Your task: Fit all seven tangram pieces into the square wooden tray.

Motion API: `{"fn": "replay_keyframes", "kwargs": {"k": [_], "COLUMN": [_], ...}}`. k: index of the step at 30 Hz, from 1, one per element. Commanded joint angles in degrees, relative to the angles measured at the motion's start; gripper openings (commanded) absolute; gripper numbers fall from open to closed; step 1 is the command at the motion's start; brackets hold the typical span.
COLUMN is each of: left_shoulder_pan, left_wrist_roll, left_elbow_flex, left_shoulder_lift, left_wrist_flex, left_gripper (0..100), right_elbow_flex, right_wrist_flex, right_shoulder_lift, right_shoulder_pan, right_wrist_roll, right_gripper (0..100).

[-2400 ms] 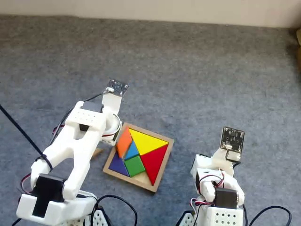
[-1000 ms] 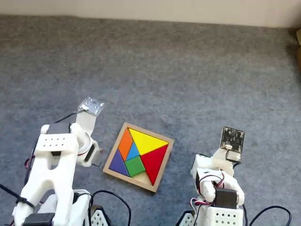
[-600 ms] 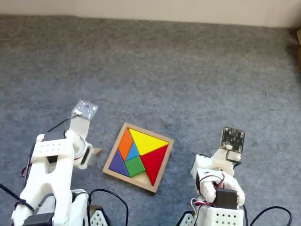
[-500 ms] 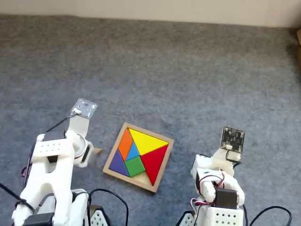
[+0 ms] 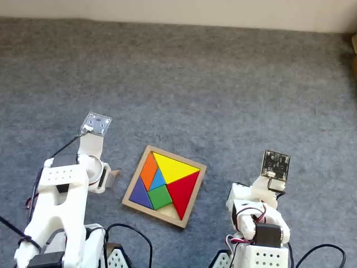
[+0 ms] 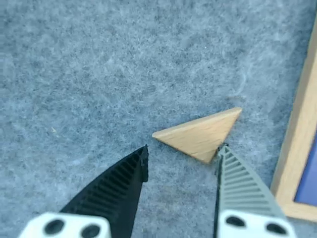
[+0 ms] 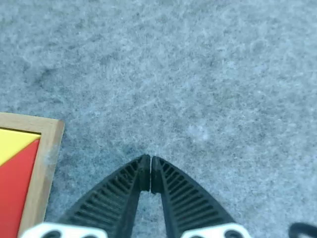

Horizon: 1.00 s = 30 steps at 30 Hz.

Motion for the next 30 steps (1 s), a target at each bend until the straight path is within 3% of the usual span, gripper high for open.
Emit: {"fn": "replay_keyframes", "kwargs": {"k": [1,9,16,25,30], "left_shoulder_pan": [-0.84,-0.75,-0.48,-0.4,-0.22], "left_wrist_roll": [2.99,9.76,11.34,0.26,-4.57], "left_elbow_flex": [-7.16,-26.77,-30.2,-29.67,-28.44], "left_shoulder_lift": [6.55,27.21,29.93,30.64,30.64], "left_wrist_flex": [-0.44,5.1,7.47,13.89,12.4], "left_gripper": [22,22,22,22,20], "right_elbow_flex": [6.37,6.37,6.37,6.37,6.37], "right_wrist_flex": [-0.13,-0.13,-0.04,-0.04,-0.04], "right_shoulder_lift": [-1.19,-1.27,-1.27,-1.27,-1.27], "right_shoulder_pan": [0.48,0.48,0.48,0.48,0.48], "right_wrist_roll": [-0.44,-0.53,-0.53,-0.53,-0.53], "right_gripper": [1.9,1.9,1.9,1.9,1.9]}}
